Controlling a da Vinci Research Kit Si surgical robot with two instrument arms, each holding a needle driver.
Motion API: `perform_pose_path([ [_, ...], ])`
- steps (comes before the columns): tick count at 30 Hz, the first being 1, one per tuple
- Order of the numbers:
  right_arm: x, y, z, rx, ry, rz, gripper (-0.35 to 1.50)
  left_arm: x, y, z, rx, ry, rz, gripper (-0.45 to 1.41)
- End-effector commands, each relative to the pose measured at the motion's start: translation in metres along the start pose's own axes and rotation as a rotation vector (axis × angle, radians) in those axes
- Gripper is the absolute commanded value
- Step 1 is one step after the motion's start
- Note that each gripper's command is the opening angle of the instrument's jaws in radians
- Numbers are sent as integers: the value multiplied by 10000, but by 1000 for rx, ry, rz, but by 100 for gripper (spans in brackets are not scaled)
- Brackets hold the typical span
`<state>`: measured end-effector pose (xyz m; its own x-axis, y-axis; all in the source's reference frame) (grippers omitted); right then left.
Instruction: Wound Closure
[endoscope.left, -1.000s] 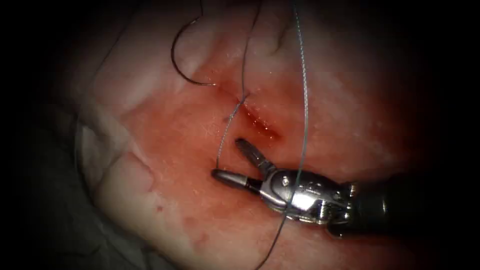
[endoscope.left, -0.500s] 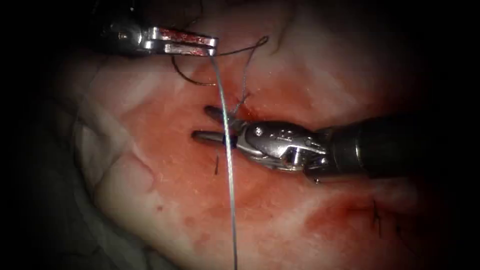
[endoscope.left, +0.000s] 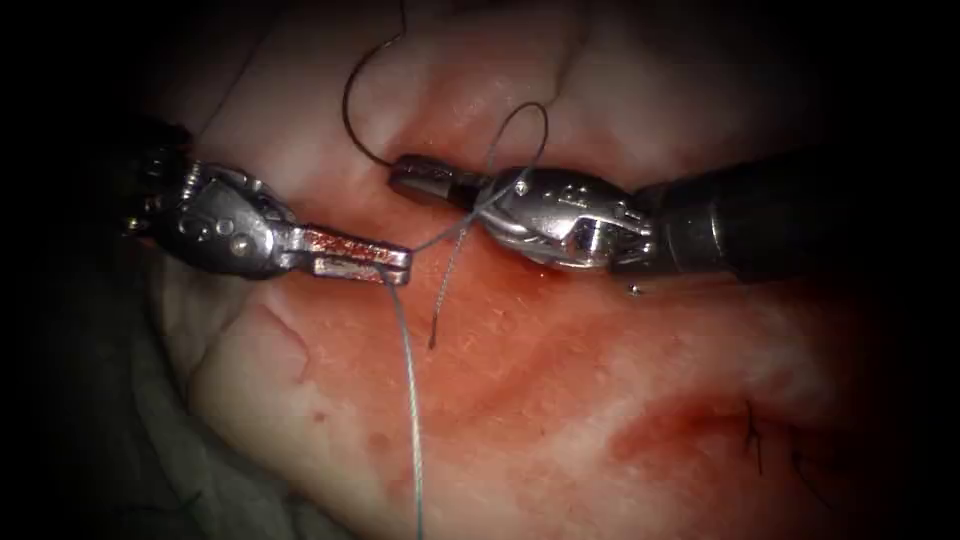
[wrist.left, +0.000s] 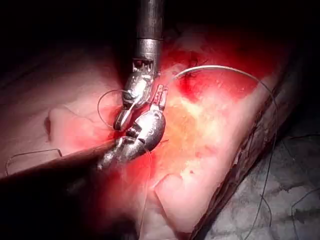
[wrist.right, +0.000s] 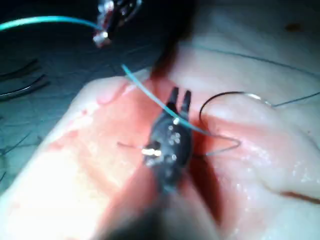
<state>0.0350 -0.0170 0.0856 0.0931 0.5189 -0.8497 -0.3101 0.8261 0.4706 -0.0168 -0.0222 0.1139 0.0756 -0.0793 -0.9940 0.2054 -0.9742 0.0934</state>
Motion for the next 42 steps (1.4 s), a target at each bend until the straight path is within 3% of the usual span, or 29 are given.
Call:
perform_pose_path([
  [1,-2,2,0,40,24,19,-32,-15,8,5,-7,-1,-3,-45],
  [9,18,12,-9,180,139,79,-35,-54,13,-4,-25,-3,-7,-45],
  [21,24,21,-7,441,164,76,-35,-100,-8,-28,-28,-9,-15,-45],
  [32,19,22,10,763,-32,-145,-35,-134,-22,-30,-23,-11,-40,-45],
  [42,18,1,9,916,-192,-280,-35,-135,-26,-30,-22,-7,-40,-45],
])
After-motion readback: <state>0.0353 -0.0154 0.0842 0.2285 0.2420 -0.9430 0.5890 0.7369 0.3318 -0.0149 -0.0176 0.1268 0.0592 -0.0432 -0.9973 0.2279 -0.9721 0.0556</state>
